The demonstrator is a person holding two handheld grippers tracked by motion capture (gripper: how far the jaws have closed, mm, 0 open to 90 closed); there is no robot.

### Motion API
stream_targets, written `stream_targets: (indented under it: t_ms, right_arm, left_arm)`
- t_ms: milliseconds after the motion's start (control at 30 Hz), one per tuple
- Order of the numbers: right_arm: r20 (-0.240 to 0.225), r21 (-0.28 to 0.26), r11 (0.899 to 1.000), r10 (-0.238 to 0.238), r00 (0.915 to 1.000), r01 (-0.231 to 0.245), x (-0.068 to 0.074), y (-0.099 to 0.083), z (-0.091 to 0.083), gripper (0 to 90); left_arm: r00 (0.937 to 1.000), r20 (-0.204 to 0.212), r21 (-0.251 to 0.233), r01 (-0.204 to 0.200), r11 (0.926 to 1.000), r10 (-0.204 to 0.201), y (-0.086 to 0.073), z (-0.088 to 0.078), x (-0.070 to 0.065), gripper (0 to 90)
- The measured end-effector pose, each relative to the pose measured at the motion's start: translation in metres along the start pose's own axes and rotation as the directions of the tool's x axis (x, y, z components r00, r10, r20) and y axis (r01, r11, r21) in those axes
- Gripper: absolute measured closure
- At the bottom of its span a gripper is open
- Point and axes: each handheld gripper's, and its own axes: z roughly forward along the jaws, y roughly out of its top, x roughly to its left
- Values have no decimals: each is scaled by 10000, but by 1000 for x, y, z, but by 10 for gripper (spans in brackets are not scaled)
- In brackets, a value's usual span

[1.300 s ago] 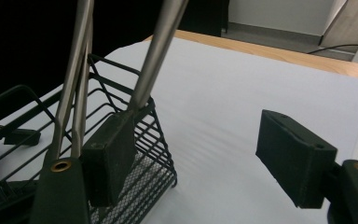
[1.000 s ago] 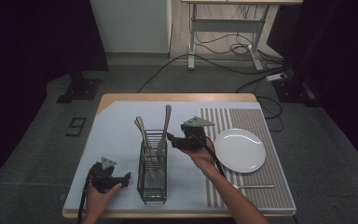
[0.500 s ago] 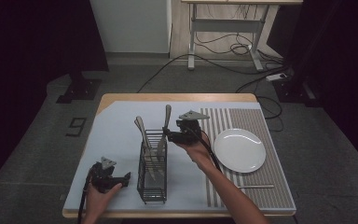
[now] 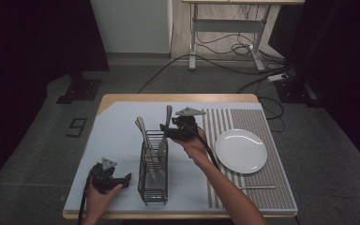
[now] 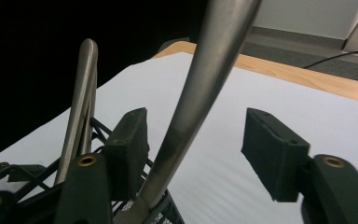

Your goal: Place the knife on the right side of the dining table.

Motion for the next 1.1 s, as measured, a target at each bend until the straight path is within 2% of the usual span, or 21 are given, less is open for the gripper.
stream_targets:
  t_ms: [67, 133, 167, 267, 300, 433, 567, 600, 667, 767, 900, 1100]
  right_arm:
    - [-39, -1, 10000, 4, 10000, -4, 0, 0, 1, 434]
    - [-153, -40, 10000, -67, 9999, 67, -2, 1, 2, 510]
    - [-153, -40, 10000, -67, 9999, 67, -2, 1, 2, 510]
    - [-529, -59, 9999, -104, 9985, 101, -3, 2, 3, 600]
    - [-529, -59, 9999, -104, 9985, 101, -3, 2, 3, 600]
    - [-794, -129, 9997, -237, 9966, 228, -2, 2, 2, 704]
    - [-788, -373, 9992, -196, 9967, 167, 0, 2, 0, 747]
    - [-853, -601, 9982, -117, 9963, 66, 0, 3, -3, 768]
    - [-1062, -754, 9971, -32, 9943, -48, 0, 4, -5, 783]
    - [-1157, -760, 9971, -116, 9932, 28, 2, 6, -8, 791]
    - [-1359, -522, 9986, -143, 9906, 72, 3, 8, -13, 797]
    - [-1975, -591, 9982, -24, 9803, -94, 6, 10, -26, 831]
  left_arm:
    - [10000, 7, 11, -7, 10000, 7, 0, 0, 0, 32]
    - [10000, 17, 5, 12, 10000, -12, 0, 0, 0, 32]
    - [10000, 17, 3, 13, 10000, -13, 0, 0, 0, 32]
    - [10000, 13, 5, 13, 10000, -13, 0, 0, 0, 32]
    - [10000, 13, 5, 13, 10000, -13, 0, 0, 0, 32]
    - [10000, 9, 14, -1, 10000, 1, 0, 0, 0, 32]
    - [10000, 11, 14, 2, 10000, -2, 0, 0, 0, 32]
    - [10000, 12, 4, 16, 10000, -16, 0, 0, 0, 32]
    - [10000, 19, 17, 7, 10000, -7, 0, 0, 0, 32]
    - [10000, 15, 16, 6, 10000, -6, 0, 0, 0, 32]
    - [10000, 12, 5, 16, 10000, -16, 0, 0, 0, 32]
    - [10000, 9, 17, 3, 10000, -3, 0, 0, 0, 32]
